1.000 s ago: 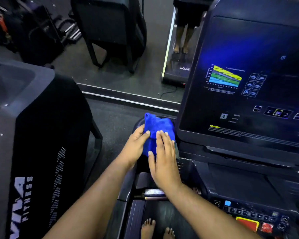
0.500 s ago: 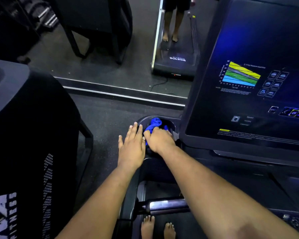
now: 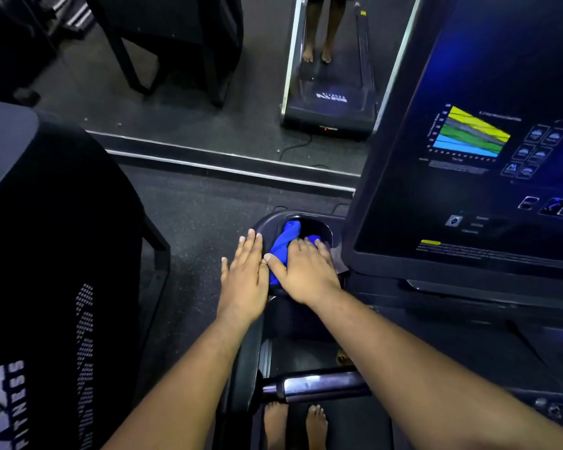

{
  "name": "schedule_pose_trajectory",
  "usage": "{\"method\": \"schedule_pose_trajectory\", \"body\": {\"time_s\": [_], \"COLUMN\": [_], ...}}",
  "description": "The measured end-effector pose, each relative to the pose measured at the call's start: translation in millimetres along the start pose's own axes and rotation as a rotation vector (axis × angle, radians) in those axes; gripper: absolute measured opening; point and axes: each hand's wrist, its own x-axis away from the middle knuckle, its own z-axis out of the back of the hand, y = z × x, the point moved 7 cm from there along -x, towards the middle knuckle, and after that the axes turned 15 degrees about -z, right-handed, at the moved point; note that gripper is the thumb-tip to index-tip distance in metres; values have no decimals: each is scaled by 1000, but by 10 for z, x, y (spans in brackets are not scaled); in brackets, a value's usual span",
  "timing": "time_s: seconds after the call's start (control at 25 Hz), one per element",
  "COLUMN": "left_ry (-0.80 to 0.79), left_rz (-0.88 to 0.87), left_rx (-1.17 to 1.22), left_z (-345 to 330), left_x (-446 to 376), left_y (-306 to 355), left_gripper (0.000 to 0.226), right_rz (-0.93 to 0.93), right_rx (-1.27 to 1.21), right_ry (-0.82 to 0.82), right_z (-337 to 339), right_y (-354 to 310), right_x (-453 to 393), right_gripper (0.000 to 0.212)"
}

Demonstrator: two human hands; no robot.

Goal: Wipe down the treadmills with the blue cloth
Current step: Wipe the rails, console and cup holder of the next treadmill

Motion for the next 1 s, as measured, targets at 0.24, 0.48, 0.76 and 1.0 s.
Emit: {"method": "schedule_pose_trajectory", "body": {"time_s": [0.24,0.48,0.76,1.0], "left_ry": [109,11,-81,-56], "left_rz": [107,-9,-120,-124], "left_rx": [291,120,-53,-26], "left_z": [36,0,-20,-21], "left_x": [26,37,-7,15], "left_y": [-114,-37,82,45], "left_gripper": [57,84,84,81], "right_rz": [-17,93,14,-14], "right_rx": [167,162,191,236], "right_ry": [-209,-178,-266,-142], "right_z": [-68,20,5,-43], "right_y": [6,51,-58,-5], "right_x": [56,33,-285,163], "right_gripper": [110,118,86,94]}}
